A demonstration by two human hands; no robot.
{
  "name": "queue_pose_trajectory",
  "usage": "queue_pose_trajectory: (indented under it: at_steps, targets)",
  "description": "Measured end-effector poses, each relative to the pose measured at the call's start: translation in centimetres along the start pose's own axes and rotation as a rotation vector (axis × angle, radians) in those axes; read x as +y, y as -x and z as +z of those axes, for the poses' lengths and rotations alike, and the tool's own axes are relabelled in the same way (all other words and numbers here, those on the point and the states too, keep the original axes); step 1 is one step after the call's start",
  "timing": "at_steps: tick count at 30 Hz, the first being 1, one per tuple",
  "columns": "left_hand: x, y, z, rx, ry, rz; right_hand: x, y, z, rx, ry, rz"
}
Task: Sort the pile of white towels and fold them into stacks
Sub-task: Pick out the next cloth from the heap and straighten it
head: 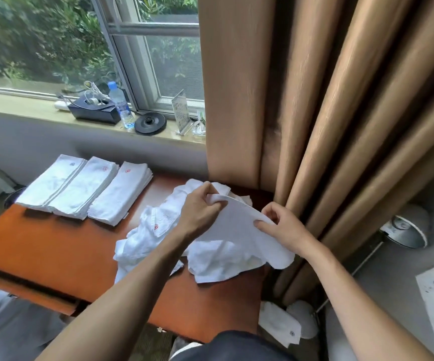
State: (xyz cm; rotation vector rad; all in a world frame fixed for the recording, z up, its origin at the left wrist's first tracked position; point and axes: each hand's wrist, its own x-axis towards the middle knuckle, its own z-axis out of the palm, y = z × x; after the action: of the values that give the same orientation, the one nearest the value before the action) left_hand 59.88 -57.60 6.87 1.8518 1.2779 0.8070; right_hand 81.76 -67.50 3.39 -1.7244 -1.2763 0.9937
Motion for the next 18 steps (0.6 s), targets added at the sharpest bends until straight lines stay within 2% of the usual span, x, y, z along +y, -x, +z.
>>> queue_pose_trajectory:
  at_steps: [5,10,18]
  targets:
    - [0.3,0.4,-0.6,0.161,-0.158,0.003,0.5,0.3,-0.5,0.079,0.051,0.015]
    - [0.4,0.8,-0.3,0.079,0.044,-0.04,-0.1,0.9,-0.3,0.121,0.001,-0.043]
    - [1.6,1.8,-0.3,-0.068,0.227,-0.15,0.8,1.7,-0.3,0.199,-0.106,-0.07]
